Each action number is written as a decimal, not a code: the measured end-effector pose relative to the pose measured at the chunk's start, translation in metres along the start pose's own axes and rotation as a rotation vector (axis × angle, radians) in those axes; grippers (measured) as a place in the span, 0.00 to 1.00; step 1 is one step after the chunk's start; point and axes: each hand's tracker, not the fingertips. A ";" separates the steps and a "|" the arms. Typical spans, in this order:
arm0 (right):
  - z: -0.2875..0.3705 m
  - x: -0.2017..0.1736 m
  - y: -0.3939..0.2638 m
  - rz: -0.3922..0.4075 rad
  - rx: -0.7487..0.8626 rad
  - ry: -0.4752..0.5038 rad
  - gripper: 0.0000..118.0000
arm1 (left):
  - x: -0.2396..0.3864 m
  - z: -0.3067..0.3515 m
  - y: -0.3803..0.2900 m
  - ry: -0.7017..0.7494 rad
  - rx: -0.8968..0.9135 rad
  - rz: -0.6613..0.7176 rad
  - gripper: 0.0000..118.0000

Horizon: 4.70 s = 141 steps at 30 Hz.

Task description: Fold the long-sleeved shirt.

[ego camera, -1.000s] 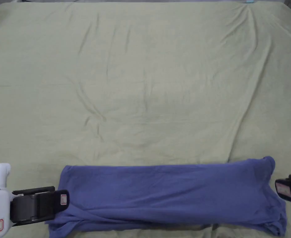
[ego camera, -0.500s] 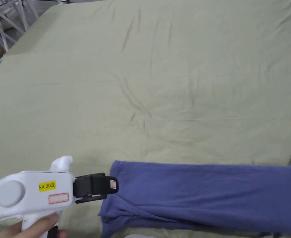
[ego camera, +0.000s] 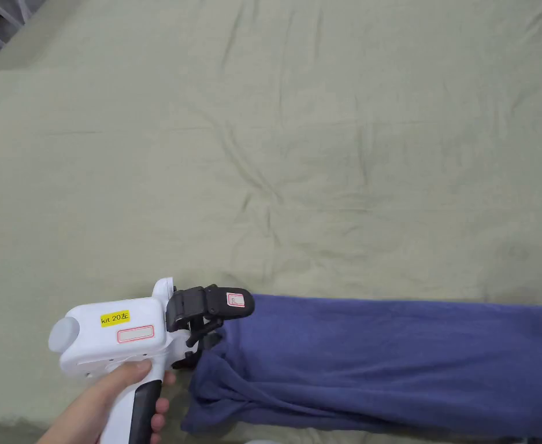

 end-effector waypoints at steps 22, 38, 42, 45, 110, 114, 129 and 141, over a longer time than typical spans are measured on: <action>0.018 -0.006 0.013 -0.135 0.098 -0.018 0.00 | 0.025 0.093 -0.040 -0.238 0.311 0.218 0.01; 0.028 -0.035 0.016 -0.073 0.148 -0.029 0.00 | 0.104 0.204 -0.058 0.203 0.678 0.034 0.01; 0.040 -0.040 0.007 -0.057 0.151 -0.039 0.00 | 0.155 0.098 -0.084 0.170 0.554 -0.018 0.02; 0.051 -0.043 0.002 -0.043 0.167 -0.036 0.00 | 0.184 0.015 -0.090 0.206 0.407 -0.055 0.02; -0.181 -0.099 0.000 -0.196 -0.347 -0.323 0.00 | 0.143 0.025 -0.060 0.730 0.252 -0.215 0.00; -0.187 -0.088 -0.014 -0.242 -0.291 -0.282 0.00 | 0.132 0.018 -0.055 0.730 0.228 -0.201 0.00; -0.176 -0.052 -0.021 -0.380 -0.268 -0.095 0.00 | 0.065 -0.043 -0.032 0.432 -0.028 -0.079 0.92; -0.153 -0.085 -0.009 -0.391 -0.202 -0.120 0.00 | 0.087 -0.003 -0.047 0.382 0.100 -0.106 0.02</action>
